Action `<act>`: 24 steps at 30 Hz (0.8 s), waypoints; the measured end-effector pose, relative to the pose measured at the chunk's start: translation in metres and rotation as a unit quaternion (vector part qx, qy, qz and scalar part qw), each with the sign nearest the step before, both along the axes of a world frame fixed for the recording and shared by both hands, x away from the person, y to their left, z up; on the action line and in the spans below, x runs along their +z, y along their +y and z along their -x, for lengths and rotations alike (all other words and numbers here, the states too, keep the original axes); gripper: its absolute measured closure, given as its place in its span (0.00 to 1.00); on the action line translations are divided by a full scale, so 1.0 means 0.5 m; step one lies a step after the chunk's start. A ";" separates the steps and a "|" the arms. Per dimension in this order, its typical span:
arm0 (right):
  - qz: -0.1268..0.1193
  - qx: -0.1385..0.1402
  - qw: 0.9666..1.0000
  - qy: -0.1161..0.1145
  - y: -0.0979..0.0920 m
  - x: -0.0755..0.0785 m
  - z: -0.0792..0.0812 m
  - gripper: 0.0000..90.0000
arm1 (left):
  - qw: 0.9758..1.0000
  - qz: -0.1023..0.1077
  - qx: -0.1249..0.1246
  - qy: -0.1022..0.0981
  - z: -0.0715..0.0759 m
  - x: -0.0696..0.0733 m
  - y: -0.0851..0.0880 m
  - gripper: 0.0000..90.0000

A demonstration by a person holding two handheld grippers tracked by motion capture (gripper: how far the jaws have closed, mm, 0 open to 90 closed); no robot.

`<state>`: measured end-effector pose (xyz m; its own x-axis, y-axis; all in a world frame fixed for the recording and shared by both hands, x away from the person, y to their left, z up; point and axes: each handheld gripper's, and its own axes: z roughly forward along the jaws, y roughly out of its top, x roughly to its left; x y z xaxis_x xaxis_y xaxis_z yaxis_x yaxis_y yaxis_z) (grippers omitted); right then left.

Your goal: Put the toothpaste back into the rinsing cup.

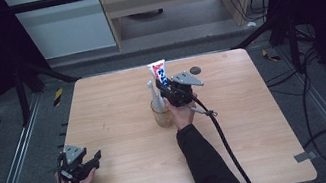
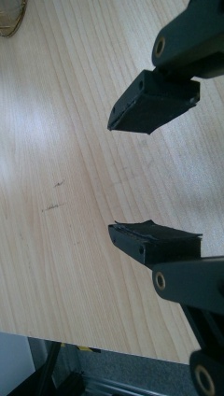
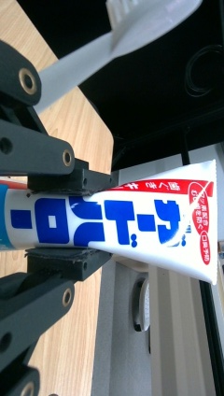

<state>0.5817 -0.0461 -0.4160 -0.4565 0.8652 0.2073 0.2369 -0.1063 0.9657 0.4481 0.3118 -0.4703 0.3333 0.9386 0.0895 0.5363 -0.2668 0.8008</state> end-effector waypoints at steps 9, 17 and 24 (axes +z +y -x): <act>0.015 0.005 1.000 0.011 0.006 -0.008 0.000 0.75 | 1.000 0.000 0.000 0.000 0.000 0.000 0.000 0.47; 0.018 0.008 1.000 0.024 0.000 -0.025 0.002 0.74 | 1.000 -0.001 0.000 0.001 0.000 -0.001 0.000 0.47; 0.034 0.017 0.998 0.041 0.002 -0.036 0.001 0.72 | 1.000 -0.001 0.001 0.001 0.000 -0.001 0.000 0.47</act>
